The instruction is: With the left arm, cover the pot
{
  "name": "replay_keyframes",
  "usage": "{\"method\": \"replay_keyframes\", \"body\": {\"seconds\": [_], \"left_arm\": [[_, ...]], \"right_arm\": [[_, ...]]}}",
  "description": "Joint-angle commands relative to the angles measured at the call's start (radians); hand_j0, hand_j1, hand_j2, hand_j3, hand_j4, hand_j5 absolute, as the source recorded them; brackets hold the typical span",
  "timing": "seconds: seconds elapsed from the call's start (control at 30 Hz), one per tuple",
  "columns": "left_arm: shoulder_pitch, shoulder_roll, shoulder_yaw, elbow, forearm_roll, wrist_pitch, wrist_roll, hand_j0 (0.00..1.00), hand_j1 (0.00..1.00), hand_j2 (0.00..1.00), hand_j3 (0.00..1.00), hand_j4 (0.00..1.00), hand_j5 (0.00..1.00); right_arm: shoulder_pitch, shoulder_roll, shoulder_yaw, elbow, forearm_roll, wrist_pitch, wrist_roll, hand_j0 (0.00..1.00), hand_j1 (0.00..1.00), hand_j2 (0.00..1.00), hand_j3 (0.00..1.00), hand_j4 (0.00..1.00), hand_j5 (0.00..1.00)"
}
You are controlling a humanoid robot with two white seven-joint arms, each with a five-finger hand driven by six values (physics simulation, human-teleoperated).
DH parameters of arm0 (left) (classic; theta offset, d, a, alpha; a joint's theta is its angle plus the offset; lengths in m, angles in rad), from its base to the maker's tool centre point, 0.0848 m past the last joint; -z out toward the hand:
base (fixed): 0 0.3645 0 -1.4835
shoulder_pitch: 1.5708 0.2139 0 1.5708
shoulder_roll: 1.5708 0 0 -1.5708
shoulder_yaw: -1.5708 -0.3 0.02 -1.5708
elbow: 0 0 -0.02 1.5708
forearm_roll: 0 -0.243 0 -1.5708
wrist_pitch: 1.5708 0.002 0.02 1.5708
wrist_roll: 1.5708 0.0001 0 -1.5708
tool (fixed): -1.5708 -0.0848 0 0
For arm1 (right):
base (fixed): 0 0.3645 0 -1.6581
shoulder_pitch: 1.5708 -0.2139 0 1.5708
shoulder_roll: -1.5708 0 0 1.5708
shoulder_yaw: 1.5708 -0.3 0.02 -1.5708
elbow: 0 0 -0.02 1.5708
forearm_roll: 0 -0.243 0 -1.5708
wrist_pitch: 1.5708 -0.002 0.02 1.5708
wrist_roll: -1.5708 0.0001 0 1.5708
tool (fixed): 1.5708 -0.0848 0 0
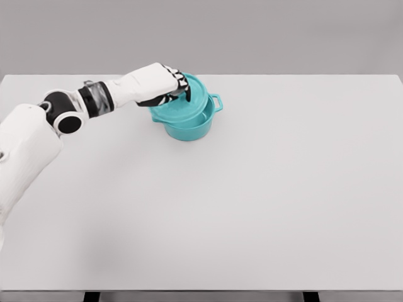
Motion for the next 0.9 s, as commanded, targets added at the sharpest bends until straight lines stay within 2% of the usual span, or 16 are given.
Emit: {"method": "replay_keyframes", "body": {"seconds": [0.0, 0.43, 0.87], "left_arm": [[0.0, -0.006, -0.012, 0.003, 0.002, 0.001, 0.001, 0.5, 0.5, 0.5, 0.5, 0.5, 0.5], [-0.015, -0.083, -0.012, 0.086, -0.031, 0.001, -0.001, 0.51, 0.51, 0.51, 0.51, 0.51, 0.51], [-0.034, -0.097, -0.012, 0.143, -0.044, 0.001, -0.001, 0.56, 0.56, 0.56, 0.56, 0.56, 0.56]], "right_arm": [[0.0, 0.0, 0.0, 0.001, 0.0, 0.0, 0.0, 1.0, 1.0, 1.0, 1.0, 1.0, 1.0], [0.0, 0.0, 0.0, 0.0, 0.0, 0.0, 0.0, 1.0, 1.0, 1.0, 1.0, 1.0, 1.0], [0.0, 0.0, 0.0, 0.0, 0.0, 0.0, 0.0, 1.0, 1.0, 1.0, 1.0, 1.0, 1.0]]}}
